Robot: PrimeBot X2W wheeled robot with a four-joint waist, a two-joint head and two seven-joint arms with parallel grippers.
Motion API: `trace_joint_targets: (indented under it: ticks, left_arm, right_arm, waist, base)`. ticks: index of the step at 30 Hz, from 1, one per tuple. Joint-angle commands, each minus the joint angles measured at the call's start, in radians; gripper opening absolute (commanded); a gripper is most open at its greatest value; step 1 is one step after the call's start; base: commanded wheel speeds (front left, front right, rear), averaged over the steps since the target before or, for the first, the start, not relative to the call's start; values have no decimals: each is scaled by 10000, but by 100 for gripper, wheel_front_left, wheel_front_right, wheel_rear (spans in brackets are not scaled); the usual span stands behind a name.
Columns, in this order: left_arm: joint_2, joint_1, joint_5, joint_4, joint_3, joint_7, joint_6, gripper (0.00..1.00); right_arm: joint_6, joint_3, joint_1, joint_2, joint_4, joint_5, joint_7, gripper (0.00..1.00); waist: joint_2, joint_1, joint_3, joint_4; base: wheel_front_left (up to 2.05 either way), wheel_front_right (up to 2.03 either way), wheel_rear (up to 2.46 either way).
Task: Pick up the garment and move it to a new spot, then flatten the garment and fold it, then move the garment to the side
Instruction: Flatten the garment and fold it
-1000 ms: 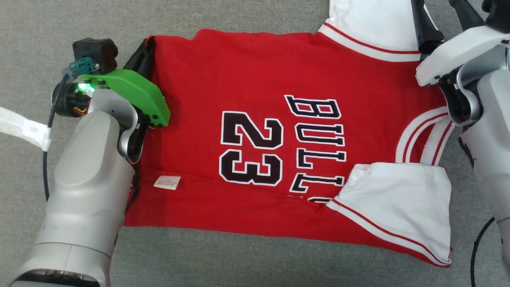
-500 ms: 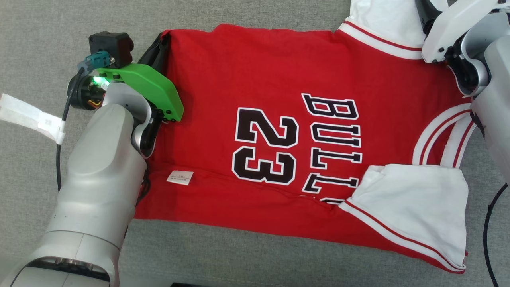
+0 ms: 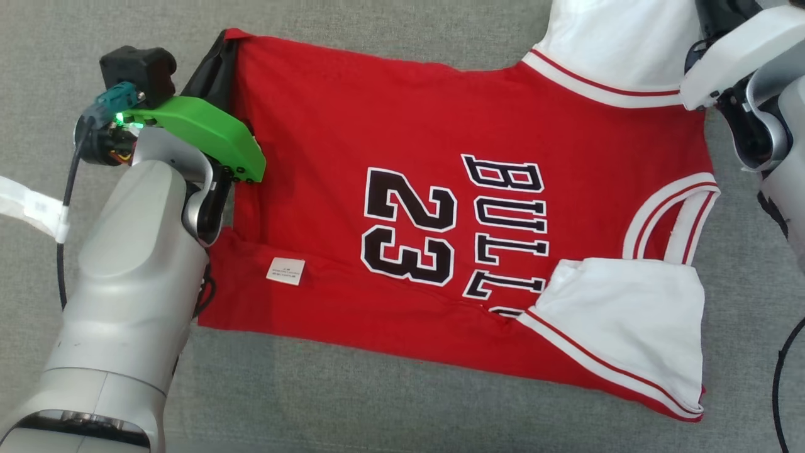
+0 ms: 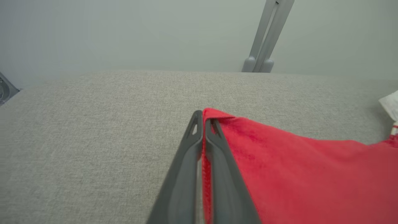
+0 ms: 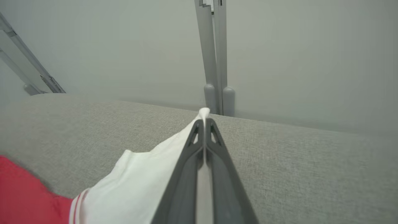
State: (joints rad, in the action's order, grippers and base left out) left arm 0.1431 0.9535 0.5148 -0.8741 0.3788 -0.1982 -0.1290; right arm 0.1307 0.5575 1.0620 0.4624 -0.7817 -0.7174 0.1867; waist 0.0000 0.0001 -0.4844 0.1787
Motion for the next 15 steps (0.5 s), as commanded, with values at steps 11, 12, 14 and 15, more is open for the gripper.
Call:
trace_joint_targets:
  ticks: [11,12,14,15]
  left_arm:
    - [878,-2198,837,2150,-549,339,221,0]
    - [934,-2479,955,2352,-613,413,269,0]
    - [990,-3140,1222,2814,-774,562,376,0]
    - [1061,-3526,1352,3065,-830,657,438,0]
  right_arm:
    - [1,-73,-2757,939,3225,-584,768,0]
    - [1,-178,-3147,943,3541,-636,774,0]
    - [1,-374,-4101,943,4231,-553,778,0]
    - [1,-579,-4663,836,4626,-572,783,0]
  waist:
    - [0,-1,1323,-761]
    - [0,-1,1370,-794]
    - [0,-1,1462,-864]
    - [0,-1,1514,-905]
  base:
    - [0,0,0]
    - [0,0,0]
    - [0,0,0]
    - [0,0,0]
